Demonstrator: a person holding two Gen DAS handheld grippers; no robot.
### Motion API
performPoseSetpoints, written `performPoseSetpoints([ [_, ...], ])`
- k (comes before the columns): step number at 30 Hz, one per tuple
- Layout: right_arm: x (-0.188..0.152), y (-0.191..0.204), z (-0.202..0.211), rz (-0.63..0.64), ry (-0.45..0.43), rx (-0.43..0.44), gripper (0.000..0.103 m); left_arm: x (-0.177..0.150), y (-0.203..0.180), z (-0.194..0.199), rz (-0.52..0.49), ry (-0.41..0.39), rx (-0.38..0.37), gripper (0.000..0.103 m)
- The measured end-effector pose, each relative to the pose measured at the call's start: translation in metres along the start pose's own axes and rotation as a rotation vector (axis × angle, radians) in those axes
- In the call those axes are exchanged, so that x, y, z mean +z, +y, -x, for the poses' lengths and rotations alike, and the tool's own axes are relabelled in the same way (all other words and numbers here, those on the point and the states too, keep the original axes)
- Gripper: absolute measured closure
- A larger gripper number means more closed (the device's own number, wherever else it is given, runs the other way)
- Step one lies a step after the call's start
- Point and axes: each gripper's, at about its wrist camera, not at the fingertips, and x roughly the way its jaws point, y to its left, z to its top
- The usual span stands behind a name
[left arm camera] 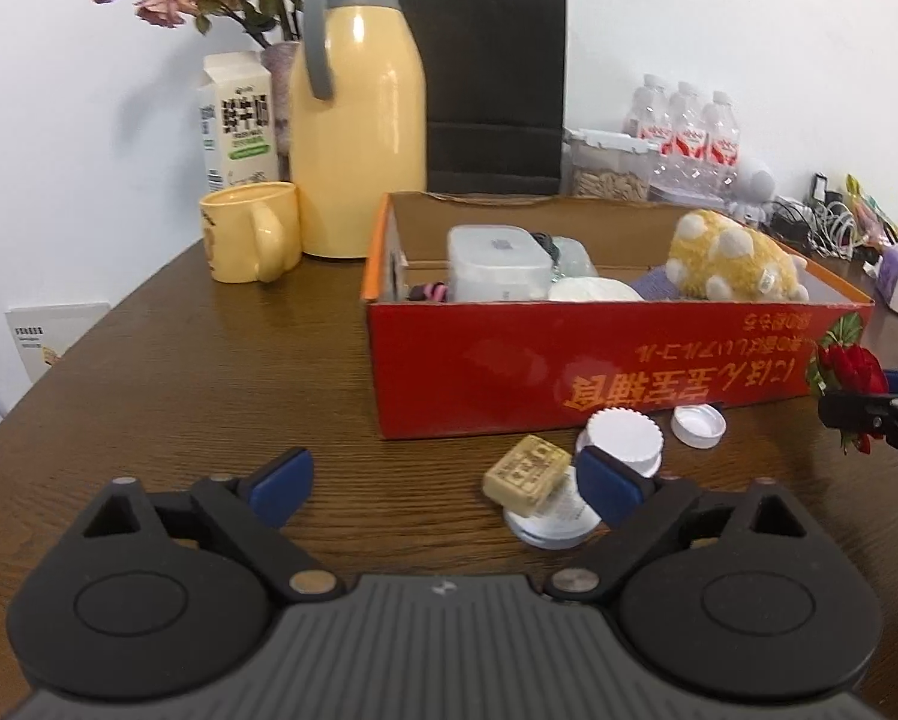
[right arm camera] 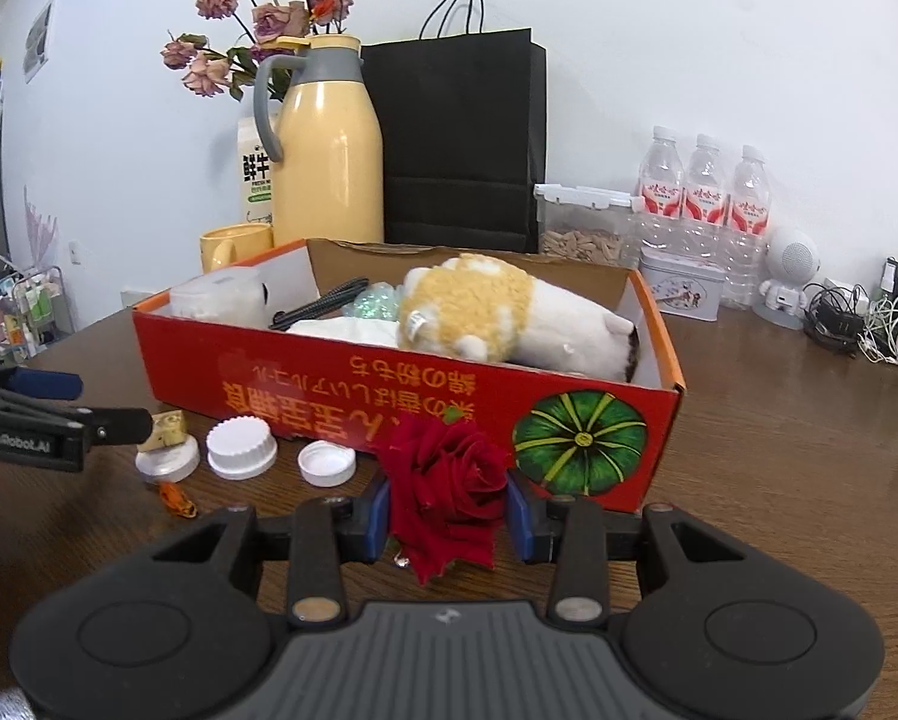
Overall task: Organize objects
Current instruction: 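Grasp the beige block with the left gripper while the right holds the rose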
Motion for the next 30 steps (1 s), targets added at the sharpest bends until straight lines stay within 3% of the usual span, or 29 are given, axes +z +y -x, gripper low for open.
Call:
performPoseSetpoints([
  [5,0.000,0.002,0.001,0.010,-0.008,-0.002,0.066,-0.001,-0.005,-0.003,-0.022,0.014,-0.035,0.032],
  [10,0.000,0.004,-0.001,0.018,0.000,-0.002,0.066,-0.002,-0.004,-0.002,-0.016,0.018,-0.068,0.044],
  [15,-0.001,0.006,-0.002,0.028,0.006,-0.007,0.066,-0.001,-0.006,-0.005,-0.017,0.036,-0.133,0.075],
  [21,-0.001,0.008,-0.002,0.033,0.005,-0.010,0.066,-0.002,-0.008,0.004,-0.028,-0.016,-0.148,0.076],
  [30,0.000,0.009,0.003,0.040,-0.014,-0.011,0.066,0.000,-0.003,0.017,0.008,-0.078,-0.090,0.075],
])
